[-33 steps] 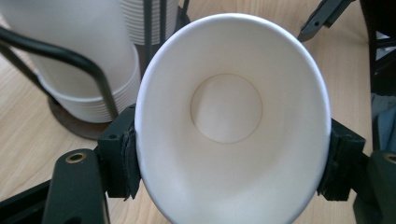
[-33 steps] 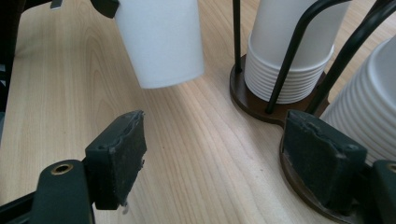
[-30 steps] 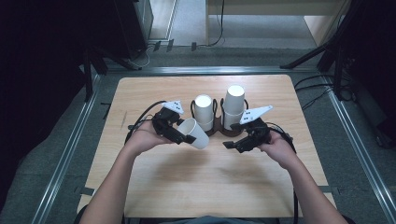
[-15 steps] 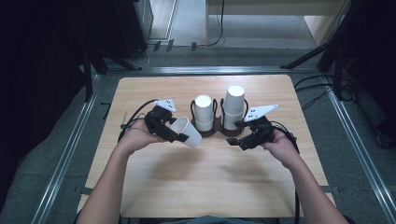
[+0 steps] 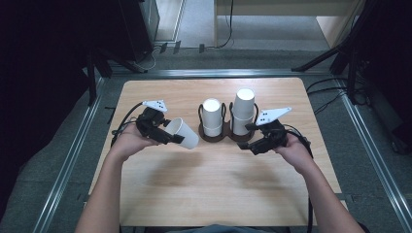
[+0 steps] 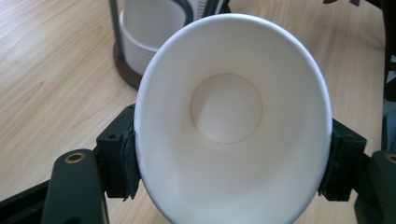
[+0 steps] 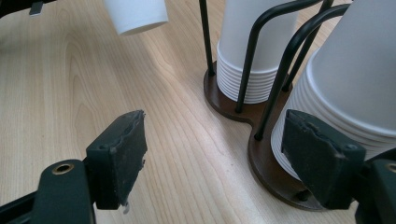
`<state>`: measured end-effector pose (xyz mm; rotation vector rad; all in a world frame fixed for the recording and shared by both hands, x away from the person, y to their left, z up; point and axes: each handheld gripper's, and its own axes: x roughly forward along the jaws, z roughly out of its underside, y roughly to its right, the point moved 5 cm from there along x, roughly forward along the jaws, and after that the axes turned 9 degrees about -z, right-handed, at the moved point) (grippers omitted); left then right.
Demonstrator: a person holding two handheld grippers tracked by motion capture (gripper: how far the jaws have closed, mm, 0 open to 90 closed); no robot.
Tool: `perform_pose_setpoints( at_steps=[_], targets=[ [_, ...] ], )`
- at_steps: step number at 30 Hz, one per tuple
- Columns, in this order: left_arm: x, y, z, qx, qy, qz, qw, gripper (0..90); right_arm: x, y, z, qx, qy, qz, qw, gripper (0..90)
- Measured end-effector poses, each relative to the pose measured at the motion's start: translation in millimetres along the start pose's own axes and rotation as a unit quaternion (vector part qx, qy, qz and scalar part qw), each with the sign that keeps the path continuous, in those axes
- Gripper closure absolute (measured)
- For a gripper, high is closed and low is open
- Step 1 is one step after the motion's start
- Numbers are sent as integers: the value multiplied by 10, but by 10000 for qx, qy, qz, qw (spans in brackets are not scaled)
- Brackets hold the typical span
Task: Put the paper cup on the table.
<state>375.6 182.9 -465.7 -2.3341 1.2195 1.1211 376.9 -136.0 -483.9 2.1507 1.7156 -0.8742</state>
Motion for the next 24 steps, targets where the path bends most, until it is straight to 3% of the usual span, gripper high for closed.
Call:
perform_pose_setpoints(
  at_steps=[7, 19, 24],
  targets=[
    [-87, -145, 128, -115, -103, -289, 9995, 248, 11, 5, -5, -13, -19, -46, 10000, 223],
    [-184, -373, 259, -354, -156, -545, 9978, 249, 22, -6, 8, -83, -20, -147, 9999, 223],
    [-200, -509, 303, -528, -345, -797, 9948, 249, 20, 1, 13, -102, 7, -123, 9999, 223]
  ],
)
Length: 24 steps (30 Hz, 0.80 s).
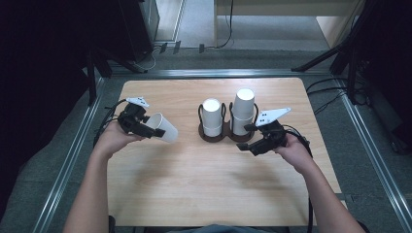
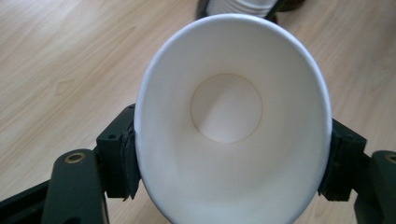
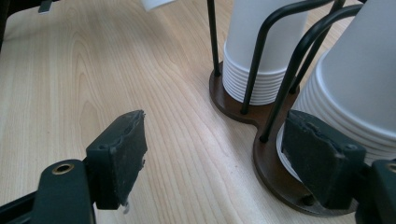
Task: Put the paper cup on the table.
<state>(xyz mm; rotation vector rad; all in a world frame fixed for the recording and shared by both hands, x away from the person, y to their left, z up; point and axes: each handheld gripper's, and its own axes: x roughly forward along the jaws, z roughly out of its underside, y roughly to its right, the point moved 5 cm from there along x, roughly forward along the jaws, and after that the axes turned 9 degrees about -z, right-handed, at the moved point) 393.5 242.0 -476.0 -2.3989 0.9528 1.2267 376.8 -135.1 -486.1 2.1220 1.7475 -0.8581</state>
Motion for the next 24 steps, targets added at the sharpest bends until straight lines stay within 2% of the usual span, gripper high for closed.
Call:
perform_pose_setpoints(
  at_steps=[6, 7, 8, 10, 14, 15, 18, 21, 22, 24],
  targets=[
    [-1, -161, 53, -193, -362, -286, 9988, 248, 14, 2, 11, 29, -29, 15, 10000, 223],
    [-1, -161, 53, -193, -362, -286, 9988, 248, 14, 2, 11, 29, -29, 15, 10000, 223],
    [-16, -206, 45, -226, -455, -419, 9978, 248, 13, -5, 15, 21, -56, 29, 10000, 223],
    [-37, -246, 36, -238, -547, -488, 9970, 248, 14, -4, 21, 21, -68, 29, 10000, 224],
    [-52, -304, 37, -290, -660, -518, 9961, 248, 15, -3, 25, 27, -78, 33, 10000, 223],
    [-64, -353, 43, -389, -686, -522, 9955, 248, 17, -5, 28, 44, -88, 15, 10000, 223],
    [-66, -396, 37, -451, -700, -529, 9951, 247, 25, -4, 35, 34, -111, 1, 9999, 223],
    [-17, -478, 39, -438, -951, -732, 9918, 244, 32, -11, 41, 47, -145, -5, 9999, 223],
    [-17, -478, 39, -438, -951, -732, 9918, 242, 31, -12, 41, 29, -145, -13, 9999, 223],
    [19, -519, 51, -473, -1104, -779, 9897, 239, 24, -12, 43, 25, -144, 7, 9999, 224]
  ],
)
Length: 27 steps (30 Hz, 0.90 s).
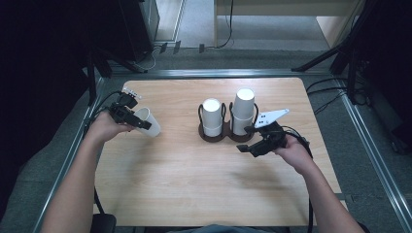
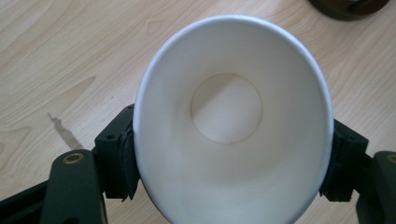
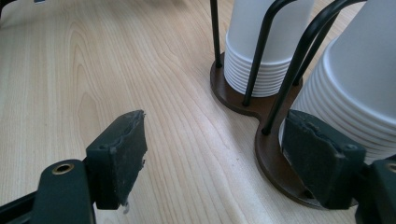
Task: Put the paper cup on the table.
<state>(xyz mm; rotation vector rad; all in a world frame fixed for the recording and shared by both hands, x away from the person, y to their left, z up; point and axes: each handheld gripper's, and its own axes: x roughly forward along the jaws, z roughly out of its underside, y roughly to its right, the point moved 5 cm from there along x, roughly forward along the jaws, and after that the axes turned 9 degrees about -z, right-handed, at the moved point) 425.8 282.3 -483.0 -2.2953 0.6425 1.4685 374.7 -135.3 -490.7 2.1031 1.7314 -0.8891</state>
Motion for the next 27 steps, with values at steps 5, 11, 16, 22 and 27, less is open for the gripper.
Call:
perform_pose_setpoints(
  at_steps=[5, 11, 16, 22, 27],
  targets=[
    [89, -51, 18, -29, -236, -111, 9997, 237, -23, 12, 19, 29, 29, 21, 10000, 223],
    [177, -72, 28, -89, -426, -154, 9989, 228, -21, 7, 22, 45, 53, -8, 10000, 223],
    [212, -75, 23, -92, -479, -246, 9985, 223, -8, -8, 22, 37, 26, -46, 10000, 223],
    [238, -78, 17, -92, -521, -353, 9980, 212, -16, 1, 22, 32, 51, -23, 10000, 223],
    [265, -67, 21, -99, -533, -313, 9980, 199, -14, 1, 27, 25, 24, -19, 10000, 223]
  ],
)
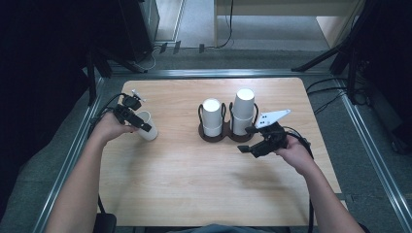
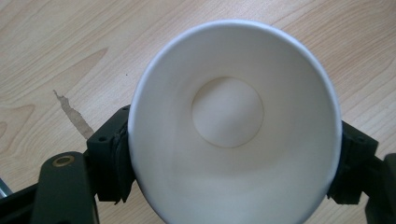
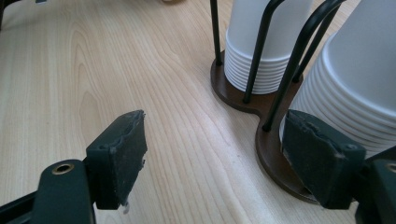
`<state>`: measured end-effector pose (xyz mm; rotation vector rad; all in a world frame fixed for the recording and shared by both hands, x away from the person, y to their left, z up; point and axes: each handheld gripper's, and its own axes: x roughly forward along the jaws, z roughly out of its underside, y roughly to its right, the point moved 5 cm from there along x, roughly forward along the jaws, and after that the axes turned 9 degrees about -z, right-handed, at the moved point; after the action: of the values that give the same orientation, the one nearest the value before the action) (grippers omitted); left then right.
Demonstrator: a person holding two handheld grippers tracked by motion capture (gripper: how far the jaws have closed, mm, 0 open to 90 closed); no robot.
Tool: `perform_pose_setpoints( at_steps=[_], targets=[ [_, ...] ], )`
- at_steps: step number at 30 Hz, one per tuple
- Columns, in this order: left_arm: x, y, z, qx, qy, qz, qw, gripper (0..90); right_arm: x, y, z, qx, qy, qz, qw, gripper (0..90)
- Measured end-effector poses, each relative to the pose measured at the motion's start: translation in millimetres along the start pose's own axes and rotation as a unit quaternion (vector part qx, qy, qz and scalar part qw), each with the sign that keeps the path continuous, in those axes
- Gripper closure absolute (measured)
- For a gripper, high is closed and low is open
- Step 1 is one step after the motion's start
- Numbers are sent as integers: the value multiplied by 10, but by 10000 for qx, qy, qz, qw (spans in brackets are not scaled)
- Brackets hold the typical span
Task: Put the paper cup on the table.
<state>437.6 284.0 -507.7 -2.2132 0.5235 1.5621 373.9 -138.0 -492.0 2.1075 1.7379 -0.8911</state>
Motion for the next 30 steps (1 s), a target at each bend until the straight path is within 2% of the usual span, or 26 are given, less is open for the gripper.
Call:
perform_pose_setpoints(
  at_steps=[11, 17, 23, 30],
  targets=[
    [34, 36, -16, 5, 28, 96, 10000, 164, -22, 22, 7, 50, 35, 30, 10000, 223],
    [43, 41, -12, -42, 21, 100, 9999, 105, -33, 25, 8, 60, 33, 35, 10000, 223],
    [-11, 58, -17, -40, 133, 220, 9997, 98, -18, 33, 26, 65, -15, 28, 10000, 223],
    [-79, 48, -11, -85, 275, 234, 9993, 98, -16, 31, 29, 72, -24, 27, 10000, 223]
  ],
)
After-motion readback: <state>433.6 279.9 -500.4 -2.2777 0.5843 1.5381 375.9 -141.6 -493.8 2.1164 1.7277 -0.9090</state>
